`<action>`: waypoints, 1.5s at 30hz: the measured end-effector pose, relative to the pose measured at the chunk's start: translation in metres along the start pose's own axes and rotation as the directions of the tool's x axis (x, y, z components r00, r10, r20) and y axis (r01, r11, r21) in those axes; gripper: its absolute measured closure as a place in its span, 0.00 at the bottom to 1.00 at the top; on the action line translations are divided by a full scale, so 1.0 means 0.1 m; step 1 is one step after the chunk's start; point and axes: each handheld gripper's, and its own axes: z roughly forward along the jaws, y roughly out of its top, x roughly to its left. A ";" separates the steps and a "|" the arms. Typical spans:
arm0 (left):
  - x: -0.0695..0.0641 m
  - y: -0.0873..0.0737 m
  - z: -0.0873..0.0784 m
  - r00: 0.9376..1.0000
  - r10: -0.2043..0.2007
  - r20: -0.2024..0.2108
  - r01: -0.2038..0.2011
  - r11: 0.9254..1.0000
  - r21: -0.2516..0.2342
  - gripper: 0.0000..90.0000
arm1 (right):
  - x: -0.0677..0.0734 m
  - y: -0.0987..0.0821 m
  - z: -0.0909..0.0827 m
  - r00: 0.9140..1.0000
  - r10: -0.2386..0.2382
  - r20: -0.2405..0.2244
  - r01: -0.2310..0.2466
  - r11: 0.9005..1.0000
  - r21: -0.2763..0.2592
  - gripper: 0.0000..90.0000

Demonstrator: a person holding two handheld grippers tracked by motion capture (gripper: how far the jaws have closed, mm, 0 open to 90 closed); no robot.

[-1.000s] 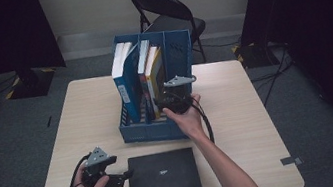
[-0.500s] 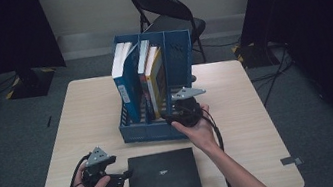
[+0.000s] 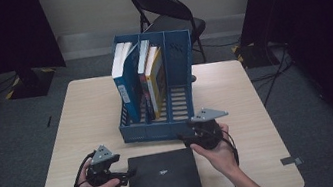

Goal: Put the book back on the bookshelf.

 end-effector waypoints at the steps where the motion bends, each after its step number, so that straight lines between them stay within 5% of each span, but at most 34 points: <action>1: 0.00 0.00 0.01 1.000 -0.007 -0.001 0.007 1.000 0.002 0.19 | 0.02 -0.08 0.00 1.000 0.004 -0.004 -0.004 1.000 0.001 0.47; 10: -0.01 0.00 0.07 1.000 -0.003 0.002 0.003 1.000 0.013 0.19 | 0.16 -0.41 -0.07 0.999 -0.010 -0.033 0.013 0.996 0.092 0.39; 19: -0.06 0.04 0.19 0.999 -0.024 0.031 0.022 0.998 0.053 0.20 | 0.16 -0.78 -0.19 0.998 0.057 -0.021 -0.054 0.989 0.138 0.35; 24: -0.11 0.04 0.25 1.000 0.026 0.017 -0.027 0.997 0.065 0.19 | 0.14 -0.82 -0.12 0.995 0.083 -0.047 -0.074 0.983 0.166 0.32; 34: -0.03 0.01 0.29 0.997 0.026 0.066 -0.028 0.999 0.031 0.20 | 0.15 -0.83 -0.02 0.989 0.109 -0.098 -0.090 0.980 0.177 0.29; 45: 0.01 0.06 0.28 0.997 -0.004 0.075 -0.002 0.997 0.082 0.24 | 0.22 -0.76 0.03 0.995 0.030 -0.095 -0.012 0.983 0.185 0.28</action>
